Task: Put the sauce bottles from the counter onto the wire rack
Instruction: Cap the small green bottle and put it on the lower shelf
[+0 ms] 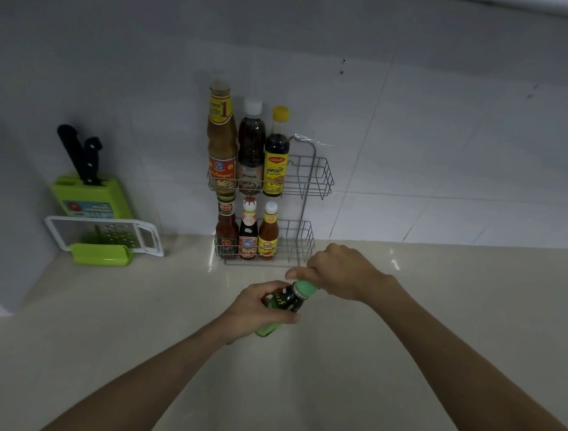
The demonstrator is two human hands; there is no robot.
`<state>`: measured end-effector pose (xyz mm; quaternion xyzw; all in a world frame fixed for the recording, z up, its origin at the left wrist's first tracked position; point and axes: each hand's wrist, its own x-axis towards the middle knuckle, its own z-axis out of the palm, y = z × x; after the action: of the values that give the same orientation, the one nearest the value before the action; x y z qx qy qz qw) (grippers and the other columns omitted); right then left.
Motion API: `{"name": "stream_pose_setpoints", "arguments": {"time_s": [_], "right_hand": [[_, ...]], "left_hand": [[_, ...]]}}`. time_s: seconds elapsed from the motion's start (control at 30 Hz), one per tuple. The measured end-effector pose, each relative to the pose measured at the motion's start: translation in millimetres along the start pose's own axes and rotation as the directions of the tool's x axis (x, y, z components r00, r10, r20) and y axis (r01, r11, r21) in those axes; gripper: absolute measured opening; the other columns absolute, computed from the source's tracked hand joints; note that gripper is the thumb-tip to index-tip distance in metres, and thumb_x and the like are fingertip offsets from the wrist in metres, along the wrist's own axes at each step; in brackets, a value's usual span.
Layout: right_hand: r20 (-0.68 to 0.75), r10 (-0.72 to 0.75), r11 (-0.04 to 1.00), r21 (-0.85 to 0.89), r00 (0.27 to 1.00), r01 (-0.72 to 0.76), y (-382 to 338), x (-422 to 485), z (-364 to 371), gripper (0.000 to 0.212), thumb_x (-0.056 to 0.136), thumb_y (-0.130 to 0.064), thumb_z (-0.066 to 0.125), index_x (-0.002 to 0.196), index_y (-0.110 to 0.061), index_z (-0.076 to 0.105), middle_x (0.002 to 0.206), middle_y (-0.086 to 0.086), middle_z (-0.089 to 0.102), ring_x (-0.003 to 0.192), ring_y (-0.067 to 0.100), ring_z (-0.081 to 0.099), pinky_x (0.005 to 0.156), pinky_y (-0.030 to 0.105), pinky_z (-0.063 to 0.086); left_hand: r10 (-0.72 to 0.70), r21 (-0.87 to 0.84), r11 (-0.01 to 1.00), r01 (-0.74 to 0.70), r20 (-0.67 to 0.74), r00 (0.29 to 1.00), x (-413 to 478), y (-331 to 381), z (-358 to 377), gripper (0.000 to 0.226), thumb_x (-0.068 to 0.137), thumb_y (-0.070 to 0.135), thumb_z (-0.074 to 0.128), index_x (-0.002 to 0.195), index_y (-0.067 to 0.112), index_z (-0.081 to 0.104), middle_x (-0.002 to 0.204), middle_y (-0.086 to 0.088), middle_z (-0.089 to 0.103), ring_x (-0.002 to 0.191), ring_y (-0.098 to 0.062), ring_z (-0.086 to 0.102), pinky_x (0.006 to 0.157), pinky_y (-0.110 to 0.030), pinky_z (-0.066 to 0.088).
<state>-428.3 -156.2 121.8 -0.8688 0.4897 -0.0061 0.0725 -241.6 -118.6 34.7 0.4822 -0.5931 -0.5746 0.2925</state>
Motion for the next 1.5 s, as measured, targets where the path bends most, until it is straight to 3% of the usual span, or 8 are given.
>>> {"name": "stream_pose_setpoints", "arguments": {"time_s": [0.17, 0.3, 0.43, 0.7, 0.9, 1.07, 1.3, 1.5], "right_hand": [[0.07, -0.097, 0.898, 0.436, 0.993, 0.057, 11, -3, -13, 0.034, 0.087, -0.052, 0.061, 0.105, -0.024, 0.055, 0.08, -0.002, 0.064, 0.066, 0.012, 0.063, 0.059, 0.025, 0.049], [-0.062, 0.034, 0.986, 0.167, 0.997, -0.023, 3, -2, -5, 0.066, 0.089, -0.068, 0.034, 0.082, -0.008, 0.06, 0.064, 0.002, 0.057, 0.054, 0.014, 0.056, 0.059, 0.036, 0.051], [0.06, 0.029, 0.814, 0.578, 0.998, -0.059, 9, -8, -16, 0.046, 0.084, -0.064, 0.054, 0.111, -0.027, 0.055, 0.09, 0.003, 0.067, 0.065, 0.011, 0.066, 0.046, 0.026, 0.054], [0.076, 0.006, 0.765, 0.642, 0.997, -0.054, 11, -13, -11, 0.043, 0.085, -0.049, 0.065, 0.122, -0.028, 0.058, 0.101, 0.0, 0.067, 0.069, 0.014, 0.07, 0.046, 0.024, 0.053], [-0.121, 0.073, 0.972, 0.232, 0.99, -0.043, 0, -14, -5, 0.068, 0.079, -0.081, 0.027, 0.104, -0.025, 0.054, 0.073, -0.004, 0.069, 0.062, 0.011, 0.061, 0.062, 0.031, 0.05], [-0.271, -0.147, 0.989, -0.07, 0.951, 0.133, -2, -15, 7, 0.027, 0.097, -0.054, 0.032, 0.108, -0.031, 0.04, 0.07, -0.004, 0.057, 0.055, 0.019, 0.047, 0.054, 0.026, 0.03], [-0.273, 0.366, 0.925, 0.211, 0.89, -0.316, -21, 16, 17, 0.023, 0.087, -0.04, 0.041, 0.085, -0.023, 0.058, 0.069, 0.005, 0.053, 0.062, 0.028, 0.045, 0.054, 0.028, 0.03], [-0.162, 0.137, 0.906, 0.419, 0.977, -0.057, 16, 25, -9, 0.027, 0.095, -0.031, 0.054, 0.076, -0.012, 0.056, 0.065, 0.004, 0.058, 0.06, 0.016, 0.047, 0.059, 0.028, 0.036]], "left_hand": [[0.013, -0.067, 0.998, -0.017, -0.064, 0.998, 2, 4, -2, 0.044, 0.06, 0.03, 0.086, 0.101, 0.035, 0.072, 0.101, 0.001, 0.075, 0.098, -0.021, 0.069, 0.088, -0.032, 0.054], [0.025, -0.06, 0.998, -0.029, -0.073, 0.997, 3, 10, 3, 0.048, 0.056, 0.033, 0.087, 0.101, 0.036, 0.072, 0.099, 0.003, 0.075, 0.098, -0.021, 0.07, 0.09, -0.036, 0.054], [0.017, -0.077, 0.997, -0.023, -0.081, 0.997, 3, 14, 1, 0.049, 0.055, 0.033, 0.088, 0.101, 0.035, 0.072, 0.099, 0.004, 0.076, 0.097, -0.02, 0.07, 0.089, -0.035, 0.054], [0.015, -0.069, 0.997, -0.022, -0.098, 0.995, -1, 16, 3, 0.053, 0.051, 0.036, 0.088, 0.101, 0.033, 0.073, 0.1, 0.002, 0.075, 0.099, -0.023, 0.069, 0.092, -0.039, 0.053], [0.031, -0.102, 0.994, -0.038, -0.07, 0.997, -4, 14, 5, 0.047, 0.055, 0.033, 0.088, 0.1, 0.033, 0.073, 0.098, 0.003, 0.076, 0.095, -0.018, 0.07, 0.089, -0.035, 0.055], [0.08, -0.12, 0.988, -0.092, -0.104, 0.991, -5, 16, 5, 0.049, 0.056, 0.029, 0.088, 0.102, 0.036, 0.073, 0.103, 0.003, 0.075, 0.097, -0.017, 0.07, 0.086, -0.029, 0.056], [0.107, -0.019, 0.992, -0.123, -0.382, 0.918, 1, 21, 17, 0.043, 0.062, 0.03, 0.087, 0.097, 0.045, 0.067, 0.095, 0.014, 0.072, 0.088, -0.004, 0.067, 0.071, -0.01, 0.049], [-0.075, -0.106, 0.991, 0.08, 0.052, 0.996, 2, 11, -11, 0.065, 0.067, 0.027, 0.084, 0.125, 0.02, 0.055, 0.109, -0.002, 0.073, 0.102, -0.015, 0.068, 0.096, -0.031, 0.05]]}}
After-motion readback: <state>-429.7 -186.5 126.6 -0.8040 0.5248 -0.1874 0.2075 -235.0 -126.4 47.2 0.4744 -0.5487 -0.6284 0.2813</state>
